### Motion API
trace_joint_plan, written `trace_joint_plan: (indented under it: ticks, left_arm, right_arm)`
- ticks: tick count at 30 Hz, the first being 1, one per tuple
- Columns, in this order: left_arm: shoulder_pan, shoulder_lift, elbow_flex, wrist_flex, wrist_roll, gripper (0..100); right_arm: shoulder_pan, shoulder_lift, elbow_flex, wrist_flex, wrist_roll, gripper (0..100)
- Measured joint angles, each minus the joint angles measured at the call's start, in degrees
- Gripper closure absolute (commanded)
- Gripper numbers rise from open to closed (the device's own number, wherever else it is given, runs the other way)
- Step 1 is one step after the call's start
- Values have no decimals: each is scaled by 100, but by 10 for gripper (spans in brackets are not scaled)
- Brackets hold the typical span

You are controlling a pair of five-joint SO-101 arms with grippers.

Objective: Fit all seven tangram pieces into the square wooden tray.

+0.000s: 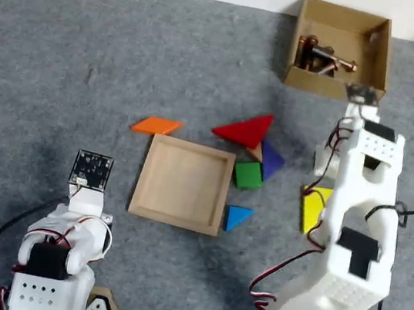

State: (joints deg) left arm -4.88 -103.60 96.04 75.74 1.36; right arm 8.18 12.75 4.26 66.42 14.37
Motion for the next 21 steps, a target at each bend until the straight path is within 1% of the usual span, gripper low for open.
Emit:
trace_joint_plan:
  ticks: [2,6,8,9,12,21]
  left_arm:
    - [0,0,0,0,0,995]
    - [0,0,0,0,0,995]
    - [0,0,0,0,0,995]
    - [0,0,0,0,0,995]
    - [0,0,0,0,0,995]
    - [0,0,0,0,0,995]
  right_arm:
    - [-185,-141,0,141,-651,824]
    - [-308,-167,0,255,-2602,813]
    - [-325,-167,0,440,-3402,759]
    - [-334,-167,0,545,-3666,717]
    - [-343,-141,0,809,-4097,634]
    - [-360,413,0,888,-4246,627]
